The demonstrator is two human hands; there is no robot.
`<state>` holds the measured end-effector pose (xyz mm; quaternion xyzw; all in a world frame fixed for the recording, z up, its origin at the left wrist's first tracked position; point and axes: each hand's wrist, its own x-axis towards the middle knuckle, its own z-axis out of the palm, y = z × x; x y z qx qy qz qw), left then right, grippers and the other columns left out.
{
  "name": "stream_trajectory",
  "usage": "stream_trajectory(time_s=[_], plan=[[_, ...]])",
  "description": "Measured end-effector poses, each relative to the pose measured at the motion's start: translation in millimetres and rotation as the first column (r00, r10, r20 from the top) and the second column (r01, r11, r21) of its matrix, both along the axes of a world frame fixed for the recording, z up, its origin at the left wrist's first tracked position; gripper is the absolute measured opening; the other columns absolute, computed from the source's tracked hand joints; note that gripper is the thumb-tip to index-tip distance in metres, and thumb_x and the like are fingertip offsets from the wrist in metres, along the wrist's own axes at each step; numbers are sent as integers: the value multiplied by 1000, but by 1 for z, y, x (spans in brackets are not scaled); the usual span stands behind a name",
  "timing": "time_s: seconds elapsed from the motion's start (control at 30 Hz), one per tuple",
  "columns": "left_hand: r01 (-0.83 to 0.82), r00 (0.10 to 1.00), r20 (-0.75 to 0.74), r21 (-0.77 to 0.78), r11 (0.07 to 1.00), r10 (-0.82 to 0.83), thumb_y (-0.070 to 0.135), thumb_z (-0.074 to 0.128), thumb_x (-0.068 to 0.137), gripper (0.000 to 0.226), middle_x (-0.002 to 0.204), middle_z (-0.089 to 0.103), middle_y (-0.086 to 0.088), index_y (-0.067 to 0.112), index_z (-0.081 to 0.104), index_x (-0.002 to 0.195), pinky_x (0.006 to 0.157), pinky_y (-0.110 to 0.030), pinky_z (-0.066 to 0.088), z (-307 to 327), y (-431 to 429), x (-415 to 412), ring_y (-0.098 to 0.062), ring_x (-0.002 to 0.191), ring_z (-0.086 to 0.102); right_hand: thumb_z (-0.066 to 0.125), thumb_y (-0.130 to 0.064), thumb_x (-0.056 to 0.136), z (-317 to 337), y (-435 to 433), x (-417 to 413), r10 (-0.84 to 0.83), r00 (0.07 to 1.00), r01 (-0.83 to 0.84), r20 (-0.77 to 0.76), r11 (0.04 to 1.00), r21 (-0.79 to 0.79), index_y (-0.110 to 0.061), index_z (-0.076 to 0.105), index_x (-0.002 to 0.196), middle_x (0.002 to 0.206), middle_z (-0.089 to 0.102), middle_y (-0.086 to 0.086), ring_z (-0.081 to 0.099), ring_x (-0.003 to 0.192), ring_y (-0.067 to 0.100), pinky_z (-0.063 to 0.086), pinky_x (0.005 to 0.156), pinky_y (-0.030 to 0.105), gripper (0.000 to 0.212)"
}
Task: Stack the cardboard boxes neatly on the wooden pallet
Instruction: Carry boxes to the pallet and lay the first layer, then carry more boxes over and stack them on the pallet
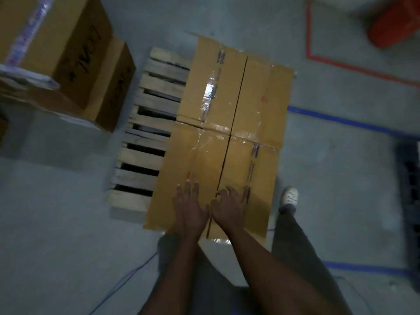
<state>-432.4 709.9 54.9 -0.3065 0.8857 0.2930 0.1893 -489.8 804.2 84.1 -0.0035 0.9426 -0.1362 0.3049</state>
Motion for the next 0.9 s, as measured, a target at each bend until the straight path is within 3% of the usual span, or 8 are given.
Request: stream_trajectory(time_s=[0.07,0.17,0.3,0.53,0.7,0.77,0.83,0.9], plan=[[71,996,-50,-19,997,-72,54,62,93,84,171,13,-4,28,22,162,124,-54,7,25,-29,24,-32,158,3,59,-34,95,21,-26,39,-184,979,191,88,979,-68,-22,65,126,158,38,3,33,147,22,25,117,36,35],[208,978,-18,-47,977,-209,61,57,93,88,172,1,-5,30,13,163,123,-56,1,53,-66,57,-32,158,-5,59,-35,96,43,-47,84,-239,967,250,92,959,-134,-21,64,126,158,38,3,32,147,23,32,116,38,34],[343,939,48,-122,931,-340,61,55,94,87,172,-1,-6,36,8,163,123,-60,7,74,-103,93,-34,157,-4,54,-36,99,73,-43,111,-199,977,207,76,972,-114,-18,59,133,160,33,5,25,149,24,29,116,45,38],[237,967,-55,-166,957,-249,63,53,94,80,172,6,-5,37,19,162,123,-59,8,101,-139,168,-33,157,1,38,-62,101,82,-18,158,-57,998,53,-18,983,-176,-26,64,129,154,43,2,37,143,23,35,112,52,53],[263,961,-33,-203,943,-275,60,56,93,79,172,7,-1,41,19,161,123,-58,11,104,-159,254,-31,157,2,43,-60,101,75,-68,255,-116,991,81,-64,911,-405,-20,66,125,151,47,5,41,141,24,35,112,42,52],[273,958,-24,-223,936,-285,59,58,93,79,171,10,-2,40,21,160,122,-57,13,108,-171,285,-31,156,5,47,-57,101,80,-87,302,-20,998,-12,-57,863,-505,-21,65,127,152,46,4,40,141,22,31,111,33,48],[279,956,-30,-227,933,-293,58,60,92,80,171,11,-2,39,23,160,121,-56,13,113,-182,311,-32,156,7,50,-61,97,84,-91,328,130,982,-182,-136,842,-507,-22,65,127,150,47,2,40,139,18,32,112,32,52],[270,956,-57,-211,940,-287,55,63,91,80,170,14,-2,39,24,159,121,-56,14,118,-193,335,-33,156,9,52,-64,95,93,-93,339,51,987,-122,-151,851,-511,-22,65,129,151,46,1,40,139,18,36,112,37,55]])
